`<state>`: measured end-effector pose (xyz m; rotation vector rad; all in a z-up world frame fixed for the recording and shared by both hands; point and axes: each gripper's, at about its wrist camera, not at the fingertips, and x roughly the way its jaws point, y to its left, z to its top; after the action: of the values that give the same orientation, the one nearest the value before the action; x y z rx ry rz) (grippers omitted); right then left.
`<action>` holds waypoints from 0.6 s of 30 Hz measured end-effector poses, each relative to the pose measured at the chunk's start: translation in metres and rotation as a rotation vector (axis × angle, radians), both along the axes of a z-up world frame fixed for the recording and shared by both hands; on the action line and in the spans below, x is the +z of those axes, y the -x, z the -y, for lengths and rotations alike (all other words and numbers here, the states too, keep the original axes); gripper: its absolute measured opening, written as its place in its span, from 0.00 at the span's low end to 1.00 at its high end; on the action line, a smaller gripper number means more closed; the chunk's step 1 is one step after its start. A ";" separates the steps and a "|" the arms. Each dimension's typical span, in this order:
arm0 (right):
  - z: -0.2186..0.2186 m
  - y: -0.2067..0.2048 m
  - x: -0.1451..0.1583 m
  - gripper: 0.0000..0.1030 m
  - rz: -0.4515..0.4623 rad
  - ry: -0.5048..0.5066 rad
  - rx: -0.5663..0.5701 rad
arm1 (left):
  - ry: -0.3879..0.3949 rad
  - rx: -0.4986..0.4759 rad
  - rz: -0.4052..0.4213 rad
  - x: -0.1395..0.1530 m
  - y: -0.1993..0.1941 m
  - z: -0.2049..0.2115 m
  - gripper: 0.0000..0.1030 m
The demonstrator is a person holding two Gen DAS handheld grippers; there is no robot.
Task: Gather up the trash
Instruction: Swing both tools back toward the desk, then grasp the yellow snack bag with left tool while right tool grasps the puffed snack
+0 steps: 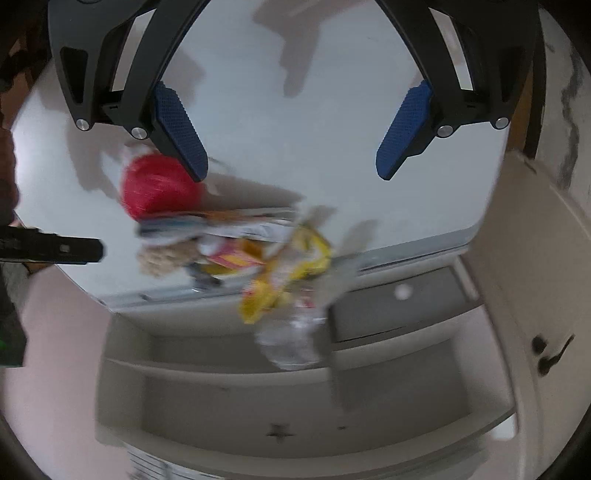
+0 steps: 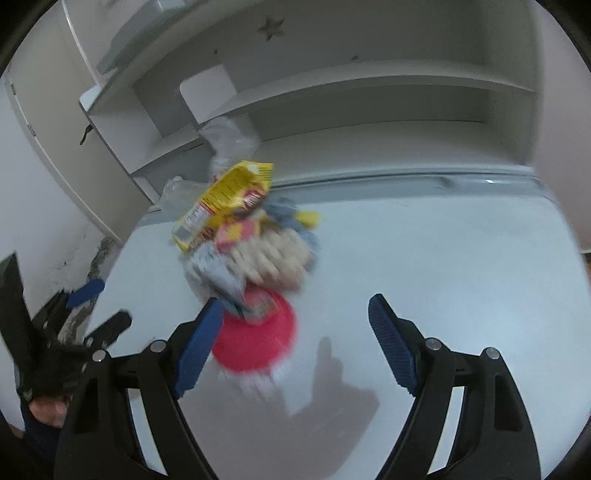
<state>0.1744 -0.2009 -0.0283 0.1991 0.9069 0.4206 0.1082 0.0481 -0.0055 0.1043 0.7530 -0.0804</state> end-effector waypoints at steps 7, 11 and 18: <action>-0.026 -0.044 -0.021 0.75 -0.121 -0.053 -0.006 | 0.041 -0.029 -0.011 -0.001 -0.047 -0.013 0.87; -0.028 -0.045 -0.024 0.52 -0.124 -0.039 0.004 | 0.026 -0.061 -0.011 -0.008 -0.077 0.003 0.87; -0.014 -0.029 -0.002 0.25 -0.042 -0.047 -0.008 | -0.039 -0.057 -0.030 -0.021 -0.115 0.022 0.66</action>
<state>0.2039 -0.1867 -0.0306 0.2551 0.9375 0.4320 0.2236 0.0257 -0.0266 0.1618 0.7815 -0.1222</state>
